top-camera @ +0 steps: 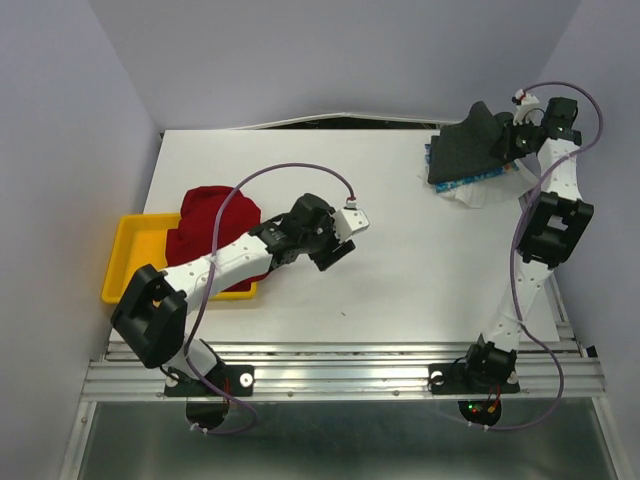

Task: Fold and stack the skirts
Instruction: Neatly place the folded skirt to the corner

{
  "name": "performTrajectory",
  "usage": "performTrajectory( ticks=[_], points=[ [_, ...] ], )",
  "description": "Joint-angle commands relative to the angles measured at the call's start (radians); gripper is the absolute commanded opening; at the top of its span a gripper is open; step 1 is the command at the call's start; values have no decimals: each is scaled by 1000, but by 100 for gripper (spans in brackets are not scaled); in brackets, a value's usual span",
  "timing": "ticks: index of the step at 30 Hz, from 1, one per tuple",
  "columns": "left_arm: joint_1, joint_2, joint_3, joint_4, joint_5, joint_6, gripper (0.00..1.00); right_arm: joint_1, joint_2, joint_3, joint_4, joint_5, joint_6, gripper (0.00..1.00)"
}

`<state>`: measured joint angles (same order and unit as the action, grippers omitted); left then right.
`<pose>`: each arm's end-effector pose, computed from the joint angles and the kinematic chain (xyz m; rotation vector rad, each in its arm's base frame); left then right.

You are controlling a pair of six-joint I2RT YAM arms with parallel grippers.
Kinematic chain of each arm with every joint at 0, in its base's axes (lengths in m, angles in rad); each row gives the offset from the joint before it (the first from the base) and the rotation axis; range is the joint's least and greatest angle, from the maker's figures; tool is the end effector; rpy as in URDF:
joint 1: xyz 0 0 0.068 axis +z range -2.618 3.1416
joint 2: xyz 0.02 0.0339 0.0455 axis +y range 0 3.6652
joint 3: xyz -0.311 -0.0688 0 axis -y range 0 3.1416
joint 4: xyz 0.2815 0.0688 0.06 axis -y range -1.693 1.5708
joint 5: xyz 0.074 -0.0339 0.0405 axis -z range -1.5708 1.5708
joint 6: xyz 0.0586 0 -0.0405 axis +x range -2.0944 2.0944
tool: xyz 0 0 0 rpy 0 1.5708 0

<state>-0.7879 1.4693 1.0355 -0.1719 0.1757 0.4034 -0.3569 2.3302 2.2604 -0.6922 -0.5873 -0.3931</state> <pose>0.2589 -0.2748 0.2840 1.3140 1.7584 -0.4090 0.5810 -0.1820 0.2945 -0.3212 2.1724 0.2714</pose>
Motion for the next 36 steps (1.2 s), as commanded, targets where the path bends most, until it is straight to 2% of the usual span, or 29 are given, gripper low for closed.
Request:
performTrajectory(
  ticks=[1, 5, 8, 9, 10, 17, 20, 25, 30, 32, 36],
  points=[
    [4, 13, 61, -20, 2, 12, 69, -39, 11, 76, 72, -28, -7, 3],
    [6, 28, 69, -29, 5, 14, 69, -48, 43, 65, 95, 23, -21, 22],
    [7, 34, 75, -35, 7, 17, 69, -57, 49, 41, 137, 87, -15, 57],
    [7, 33, 77, -37, 7, 17, 69, -57, 47, 36, 146, 119, -12, 63],
    [7, 33, 80, -38, 5, 17, 69, -57, 44, 33, 164, 139, -10, 67],
    [27, 11, 78, -21, 14, -23, 69, -57, -18, 21, 255, 286, 34, 80],
    [53, -1, 89, -31, 42, -35, 70, -57, -69, -18, 292, 301, 49, 82],
    [65, -15, 106, -34, 57, -31, 70, -48, -221, -136, 358, 120, 120, 81],
    [70, -21, 113, -23, 53, -35, 70, -14, -256, -140, 382, 23, 223, 66],
    [75, -24, 115, -15, 51, -38, 70, -1, -229, -119, 384, 12, 260, 57],
    [88, -17, 129, -6, 61, -57, 70, 9, -141, -84, 408, -16, 385, 47]
  ],
)
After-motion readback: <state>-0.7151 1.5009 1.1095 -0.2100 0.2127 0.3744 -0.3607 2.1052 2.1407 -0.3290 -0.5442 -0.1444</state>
